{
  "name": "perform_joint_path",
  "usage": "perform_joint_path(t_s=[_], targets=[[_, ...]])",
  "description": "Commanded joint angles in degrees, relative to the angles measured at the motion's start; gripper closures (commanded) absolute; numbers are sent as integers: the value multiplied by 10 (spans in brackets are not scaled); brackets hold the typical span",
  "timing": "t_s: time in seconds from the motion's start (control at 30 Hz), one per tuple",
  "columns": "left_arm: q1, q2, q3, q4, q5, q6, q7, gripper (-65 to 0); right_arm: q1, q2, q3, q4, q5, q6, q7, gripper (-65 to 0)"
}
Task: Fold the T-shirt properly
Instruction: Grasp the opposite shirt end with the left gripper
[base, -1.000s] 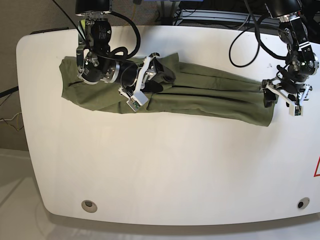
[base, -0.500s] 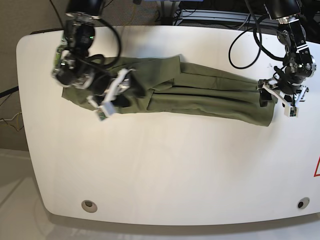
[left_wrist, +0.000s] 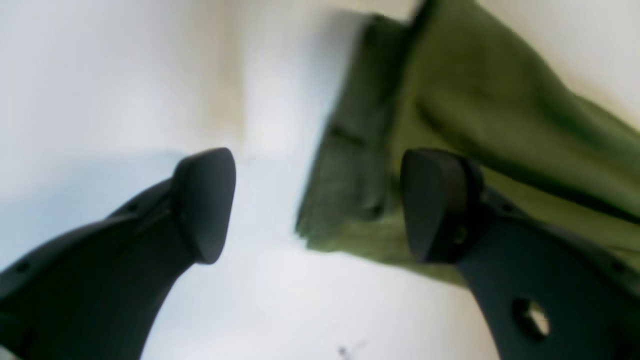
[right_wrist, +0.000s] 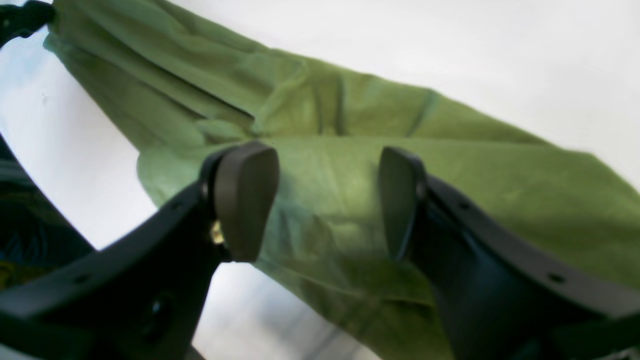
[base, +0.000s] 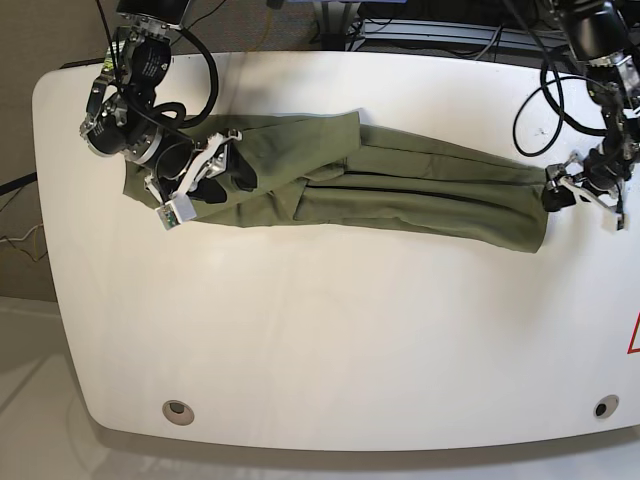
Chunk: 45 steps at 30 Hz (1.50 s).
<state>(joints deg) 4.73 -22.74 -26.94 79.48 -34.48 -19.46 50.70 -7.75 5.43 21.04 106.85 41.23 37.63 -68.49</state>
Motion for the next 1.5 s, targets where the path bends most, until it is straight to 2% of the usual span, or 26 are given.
perform_joint_path(t_s=[0.0, 0.17, 0.43, 0.97, 1.3, 1.37, 1.47], targets=[[-8, -26, -3, -6, -79, -1, 17, -462, 2, -3, 6, -8, 1, 0, 19, -344], [-2, -34, -4, -14, -102, 0, 23, -460, -1, -10, 12, -34, -6, -6, 30, -343], [23, -20, 2, -17, -105, 3, 2, -458, -2, -9, 14, -49, 0, -9, 40, -343], [36, -16, -11, -44, -136, -8, 6, -466, 1, -7, 5, -29, 5, 1, 37, -345], [11, -12, -32, -103, -187, -41, 52, -497, 3, -8, 8, -38, -1, 3, 41, -346], [1, -13, -21, -106, -206, -50, 74, -517, 5, -6, 8, -37, 2, 3, 42, -346], [-4, -13, -12, -108, -208, -58, 78, -528, 5, -7, 8, -37, 2, 4, 41, -346]])
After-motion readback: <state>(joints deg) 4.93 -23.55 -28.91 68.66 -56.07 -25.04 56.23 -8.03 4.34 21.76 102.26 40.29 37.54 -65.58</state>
